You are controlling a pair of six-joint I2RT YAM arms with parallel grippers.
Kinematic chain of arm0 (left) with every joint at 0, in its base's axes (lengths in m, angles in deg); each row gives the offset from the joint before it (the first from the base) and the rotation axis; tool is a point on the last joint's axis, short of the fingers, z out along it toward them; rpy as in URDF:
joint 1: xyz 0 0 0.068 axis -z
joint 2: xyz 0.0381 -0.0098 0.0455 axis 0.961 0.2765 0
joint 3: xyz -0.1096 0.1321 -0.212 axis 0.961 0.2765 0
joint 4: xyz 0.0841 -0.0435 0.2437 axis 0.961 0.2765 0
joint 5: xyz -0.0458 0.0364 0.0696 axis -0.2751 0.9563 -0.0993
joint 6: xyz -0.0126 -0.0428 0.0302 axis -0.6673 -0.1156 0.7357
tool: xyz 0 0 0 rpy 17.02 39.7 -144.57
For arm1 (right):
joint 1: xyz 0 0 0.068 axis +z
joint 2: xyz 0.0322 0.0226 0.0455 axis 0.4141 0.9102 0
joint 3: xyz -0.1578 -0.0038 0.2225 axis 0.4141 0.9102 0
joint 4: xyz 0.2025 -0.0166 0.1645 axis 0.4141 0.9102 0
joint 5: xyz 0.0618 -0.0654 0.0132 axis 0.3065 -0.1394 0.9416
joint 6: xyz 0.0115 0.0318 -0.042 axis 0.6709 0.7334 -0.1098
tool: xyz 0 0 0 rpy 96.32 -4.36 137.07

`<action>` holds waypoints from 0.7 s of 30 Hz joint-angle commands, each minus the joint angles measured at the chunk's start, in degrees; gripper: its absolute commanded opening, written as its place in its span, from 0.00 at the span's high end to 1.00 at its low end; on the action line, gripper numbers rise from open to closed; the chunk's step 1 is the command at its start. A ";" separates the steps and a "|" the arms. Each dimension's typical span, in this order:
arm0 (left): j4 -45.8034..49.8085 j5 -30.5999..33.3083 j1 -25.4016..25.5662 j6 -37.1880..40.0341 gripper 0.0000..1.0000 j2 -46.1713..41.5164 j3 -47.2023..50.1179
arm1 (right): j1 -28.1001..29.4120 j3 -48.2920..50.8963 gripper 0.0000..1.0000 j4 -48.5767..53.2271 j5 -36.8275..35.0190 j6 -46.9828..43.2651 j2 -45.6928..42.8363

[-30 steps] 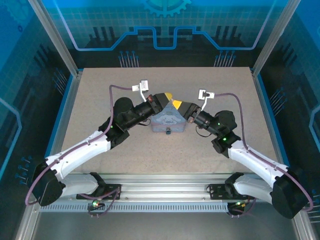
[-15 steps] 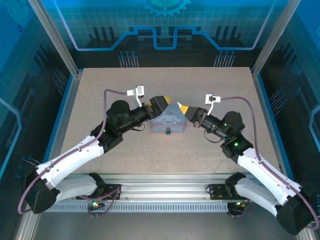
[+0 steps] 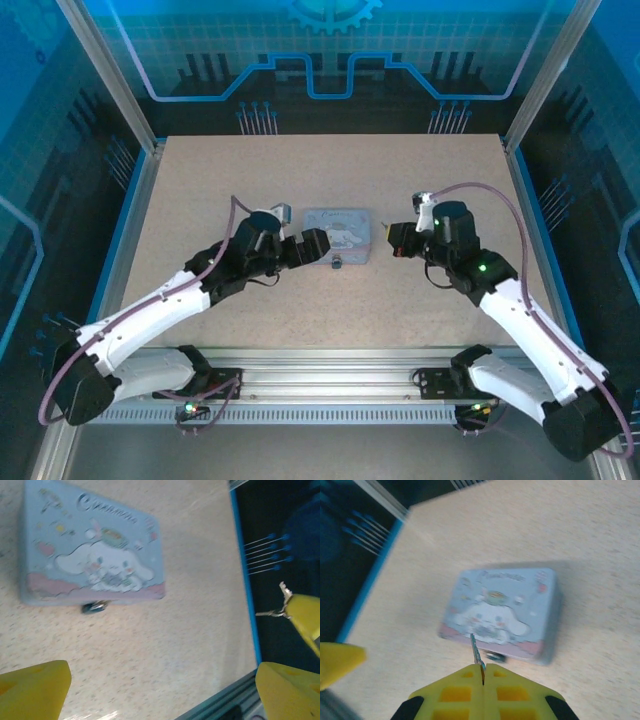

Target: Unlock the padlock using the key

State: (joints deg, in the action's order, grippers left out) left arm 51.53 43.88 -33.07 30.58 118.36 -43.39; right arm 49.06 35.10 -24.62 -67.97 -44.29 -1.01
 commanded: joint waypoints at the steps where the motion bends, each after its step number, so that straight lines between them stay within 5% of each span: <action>1: 7.08 2.86 0.03 4.08 0.04 1.53 0.31 | 0.23 -4.15 1.00 8.51 -7.88 -5.77 4.32; 9: 5.55 6.43 -0.26 8.11 0.04 4.51 2.54 | 1.20 -10.55 1.00 13.47 -15.26 -10.50 15.10; 21: -9.67 -1.43 -7.70 8.98 0.02 14.62 2.14 | 1.94 -15.53 1.00 12.81 -16.37 -11.96 27.90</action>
State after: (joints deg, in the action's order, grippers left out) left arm 47.35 45.94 -39.10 38.91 130.65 -41.05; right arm 50.09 21.79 -12.73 -83.03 -55.05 25.00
